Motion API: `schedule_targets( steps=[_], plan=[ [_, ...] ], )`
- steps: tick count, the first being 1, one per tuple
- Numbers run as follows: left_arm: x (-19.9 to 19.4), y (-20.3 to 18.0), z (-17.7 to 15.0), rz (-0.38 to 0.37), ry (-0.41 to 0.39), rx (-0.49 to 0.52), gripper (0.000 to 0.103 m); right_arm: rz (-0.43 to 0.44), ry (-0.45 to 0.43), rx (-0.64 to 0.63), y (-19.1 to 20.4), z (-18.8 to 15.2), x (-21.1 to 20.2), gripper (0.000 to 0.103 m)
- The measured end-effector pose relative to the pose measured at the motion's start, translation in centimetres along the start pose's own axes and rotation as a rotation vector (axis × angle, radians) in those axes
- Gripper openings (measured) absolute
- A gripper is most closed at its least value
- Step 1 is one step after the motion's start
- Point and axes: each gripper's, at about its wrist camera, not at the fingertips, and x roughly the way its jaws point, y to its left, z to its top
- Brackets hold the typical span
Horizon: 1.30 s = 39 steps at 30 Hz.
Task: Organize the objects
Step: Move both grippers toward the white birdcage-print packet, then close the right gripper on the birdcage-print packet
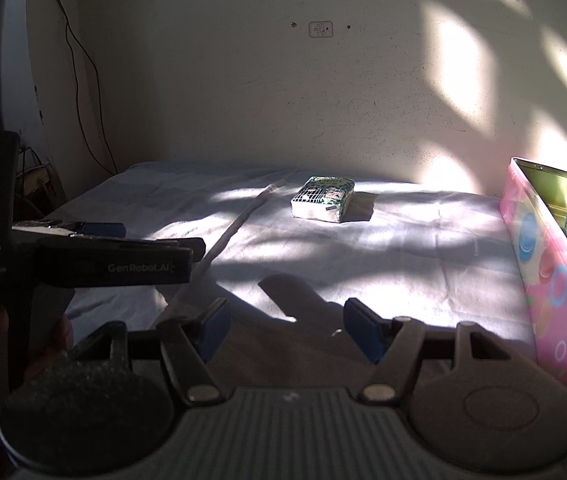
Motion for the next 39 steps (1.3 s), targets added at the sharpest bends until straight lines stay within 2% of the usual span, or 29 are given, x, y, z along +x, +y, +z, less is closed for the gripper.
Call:
schedule_targets(
  steps=[12,20,23,24,29,35,39],
  plan=[
    [0.8,1.5,0.3,0.050,0.021,-0.052,0.095,0.027,-0.005,-0.020,0.9,0.8,1.9,0.065],
    [1.3,1.8,0.3,0.060,0.035,-0.061,0.095,0.003,-0.022,-0.010,0.2,1.2,2.9,0.066],
    [1.3,2.1,0.3,0.069,0.036,-0.074,0.095,-0.026,-0.044,-0.009,-0.2,1.6,3.5,0.076],
    [1.3,2.2,0.3,0.073,0.035,-0.080,0.095,-0.035,-0.050,-0.015,-0.3,1.8,3.8,0.076],
    [1.6,3.0,0.4,0.092,0.040,-0.114,0.095,-0.075,-0.072,-0.023,-0.9,3.7,6.6,0.078],
    [2.3,3.3,0.3,0.093,0.065,-0.129,0.095,-0.094,-0.027,0.076,-2.5,7.1,11.8,0.079],
    [2.5,3.4,0.2,0.089,0.076,-0.139,0.095,-0.124,0.008,0.118,-3.1,8.2,14.8,0.087]
  ],
)
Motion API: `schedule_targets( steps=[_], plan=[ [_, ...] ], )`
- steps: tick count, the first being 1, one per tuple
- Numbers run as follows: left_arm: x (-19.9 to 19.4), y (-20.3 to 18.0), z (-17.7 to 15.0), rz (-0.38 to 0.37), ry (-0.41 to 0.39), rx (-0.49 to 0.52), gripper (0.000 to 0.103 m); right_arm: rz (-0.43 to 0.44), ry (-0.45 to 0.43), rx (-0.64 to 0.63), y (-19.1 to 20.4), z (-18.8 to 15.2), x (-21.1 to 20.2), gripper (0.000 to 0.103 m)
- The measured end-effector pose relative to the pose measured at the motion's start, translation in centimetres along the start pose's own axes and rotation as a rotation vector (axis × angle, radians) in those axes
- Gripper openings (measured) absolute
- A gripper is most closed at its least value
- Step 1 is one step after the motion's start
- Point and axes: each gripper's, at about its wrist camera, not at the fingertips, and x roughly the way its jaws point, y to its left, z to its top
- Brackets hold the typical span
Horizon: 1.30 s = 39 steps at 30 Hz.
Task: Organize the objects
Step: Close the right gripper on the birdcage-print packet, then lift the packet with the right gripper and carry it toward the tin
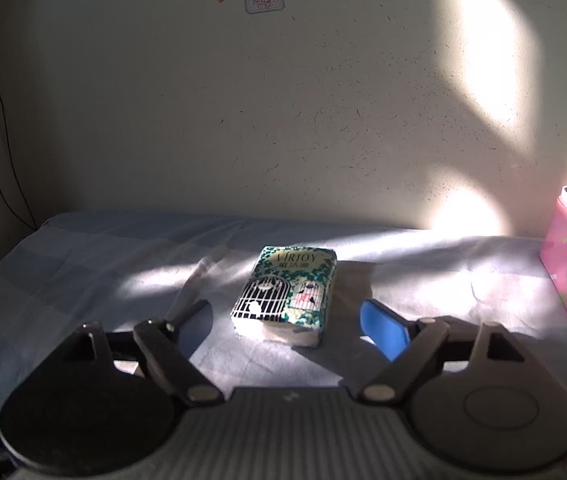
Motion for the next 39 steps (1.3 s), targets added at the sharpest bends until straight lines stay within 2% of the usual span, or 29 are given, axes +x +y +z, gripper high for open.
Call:
schedule_targets(
  steps=[4,9,17,23,26,28,35,39],
  plan=[
    [0.2,-0.1,-0.1,-0.002,0.008,0.006,0.095,-0.025,0.074,-0.012,0.4,0.3,2.5,0.083],
    [0.3,-0.2,-0.1,-0.002,0.011,0.014,0.095,-0.028,0.059,-0.062,0.9,-0.3,1.9,0.058],
    [0.4,-0.3,-0.1,-0.004,0.015,0.018,0.095,0.038,0.060,-0.108,0.6,-3.0,-2.1,0.057],
    [0.4,-0.5,-0.3,-0.008,0.017,0.033,0.095,0.111,0.066,-0.152,-0.4,-6.6,-8.1,0.057],
    [0.4,-0.7,-0.4,-0.008,0.016,0.045,0.095,0.106,0.063,-0.212,-0.8,-8.6,-11.0,0.057],
    [0.3,-0.9,-0.5,-0.007,0.016,0.054,0.095,0.115,0.070,-0.199,-1.5,-9.8,-12.7,0.057],
    [0.5,-1.4,-0.7,-0.001,0.016,0.087,0.095,0.058,0.028,-0.211,-4.5,-14.2,-19.6,0.058],
    [0.3,-2.0,-0.8,0.017,0.006,0.117,0.095,-0.054,0.005,-0.207,-7.0,-16.2,-23.2,0.061]
  ],
)
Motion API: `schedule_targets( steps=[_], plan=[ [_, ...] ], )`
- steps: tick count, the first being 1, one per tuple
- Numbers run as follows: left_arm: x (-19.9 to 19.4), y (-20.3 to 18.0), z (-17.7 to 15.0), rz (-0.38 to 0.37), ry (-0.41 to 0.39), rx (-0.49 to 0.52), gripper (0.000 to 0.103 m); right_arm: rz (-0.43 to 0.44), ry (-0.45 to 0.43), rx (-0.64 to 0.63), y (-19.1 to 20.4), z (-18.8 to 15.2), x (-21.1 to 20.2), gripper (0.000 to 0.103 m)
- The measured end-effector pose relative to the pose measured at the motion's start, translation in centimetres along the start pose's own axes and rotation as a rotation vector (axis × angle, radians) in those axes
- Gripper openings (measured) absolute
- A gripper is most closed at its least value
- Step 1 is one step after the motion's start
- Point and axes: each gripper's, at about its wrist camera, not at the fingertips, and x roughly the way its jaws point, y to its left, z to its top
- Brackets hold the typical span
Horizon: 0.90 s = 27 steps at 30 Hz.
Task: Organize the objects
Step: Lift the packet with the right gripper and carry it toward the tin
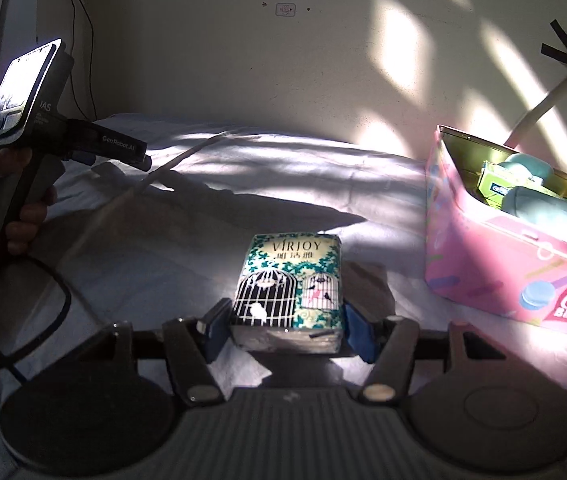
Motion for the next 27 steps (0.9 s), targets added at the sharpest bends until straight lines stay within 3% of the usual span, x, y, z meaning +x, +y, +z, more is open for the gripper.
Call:
schedule_targets(
  steps=[7,10,14,19,22,27],
  plan=[
    [-0.9,-1.3,-0.1,0.030,-0.023,0.045,0.095,-0.068,-0.036,0.126,-4.2,-2.5,-3.6,0.073],
    [-2.8,-3.1,-0.5,-0.096,-0.014,0.038,0.095,-0.055,-0.049,0.157,-4.9,-3.0,-4.2,0.073],
    [-5.6,-7.7,-1.0,-0.286,-0.014,0.104,0.095,-0.007,-0.053,0.173,-5.5,-3.4,-4.5,0.073],
    [-7.9,-13.0,-1.9,-0.551,0.044,0.163,0.094,0.019,-0.049,0.180,-5.5,-3.8,-4.5,0.073],
    [-8.2,-15.3,-2.7,-0.628,0.084,0.181,0.094,0.034,-0.042,0.196,-6.0,-3.9,-4.5,0.073],
    [-8.7,-17.4,-3.5,-0.654,0.101,0.222,0.089,0.047,-0.053,0.174,-6.2,-3.7,-4.6,0.070]
  ],
)
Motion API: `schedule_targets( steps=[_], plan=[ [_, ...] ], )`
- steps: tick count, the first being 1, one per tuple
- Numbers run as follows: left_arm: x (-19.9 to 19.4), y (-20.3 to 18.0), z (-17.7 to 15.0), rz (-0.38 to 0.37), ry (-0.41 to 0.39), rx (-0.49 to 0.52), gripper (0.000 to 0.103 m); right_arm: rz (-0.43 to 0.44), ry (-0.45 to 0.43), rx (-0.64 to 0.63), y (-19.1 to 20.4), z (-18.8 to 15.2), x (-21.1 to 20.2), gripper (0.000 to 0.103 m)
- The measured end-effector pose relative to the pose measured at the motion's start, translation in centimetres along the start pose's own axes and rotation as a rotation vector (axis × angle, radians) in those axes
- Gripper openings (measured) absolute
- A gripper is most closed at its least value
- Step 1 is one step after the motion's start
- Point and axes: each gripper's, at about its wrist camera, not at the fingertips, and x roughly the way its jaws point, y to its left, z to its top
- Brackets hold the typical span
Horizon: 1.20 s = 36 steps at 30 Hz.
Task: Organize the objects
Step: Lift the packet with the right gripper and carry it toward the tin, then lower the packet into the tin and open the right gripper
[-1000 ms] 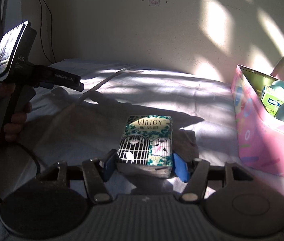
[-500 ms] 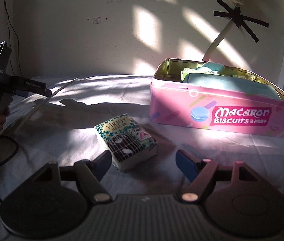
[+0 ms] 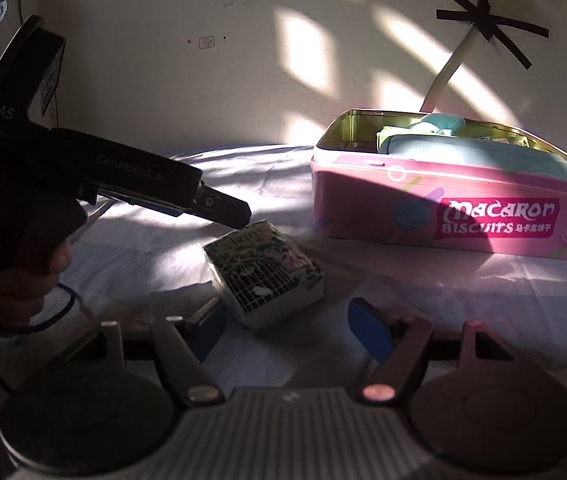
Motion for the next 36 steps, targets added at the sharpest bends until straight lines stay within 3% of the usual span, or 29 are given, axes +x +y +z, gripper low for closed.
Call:
schedule_targets(
  steps=[10,12,14,15,17,22,26,33,36],
  plan=[
    [0.4,-1.4,-0.7,-0.011,0.036,0.036,0.087,0.025,0.023,-0.002,0.0,-0.1,0.6,0.066],
    [0.8,-1.5,-1.0,-0.035,0.056,0.034,0.076,0.028,0.031,-0.004,0.0,-0.1,0.8,0.062],
    [0.9,-1.4,-1.1,-0.106,0.063,0.005,0.055,0.025,0.028,-0.015,0.3,-0.1,0.8,0.053],
    [0.9,-1.6,-1.0,-0.129,0.071,-0.004,0.053,0.036,0.029,-0.019,0.3,-0.1,0.7,0.038],
    [0.4,-2.2,-0.6,-0.112,0.061,0.010,0.050,0.026,0.013,-0.018,0.3,0.2,0.4,0.032],
    [-2.0,-3.9,2.8,-0.141,-0.052,0.051,0.050,0.007,-0.127,-0.012,-1.3,3.2,-2.1,0.032],
    [-1.2,-6.0,6.9,-0.133,-0.119,0.104,0.050,-0.054,-0.217,-0.032,-2.9,6.6,-1.6,0.034],
    [4.5,-8.6,12.0,-0.129,-0.116,0.128,0.050,-0.165,-0.235,-0.032,-7.0,10.2,2.9,0.037],
    [7.4,-9.6,13.7,-0.104,-0.118,0.155,0.055,-0.209,-0.225,-0.016,-9.8,11.2,5.1,0.040]
  ],
)
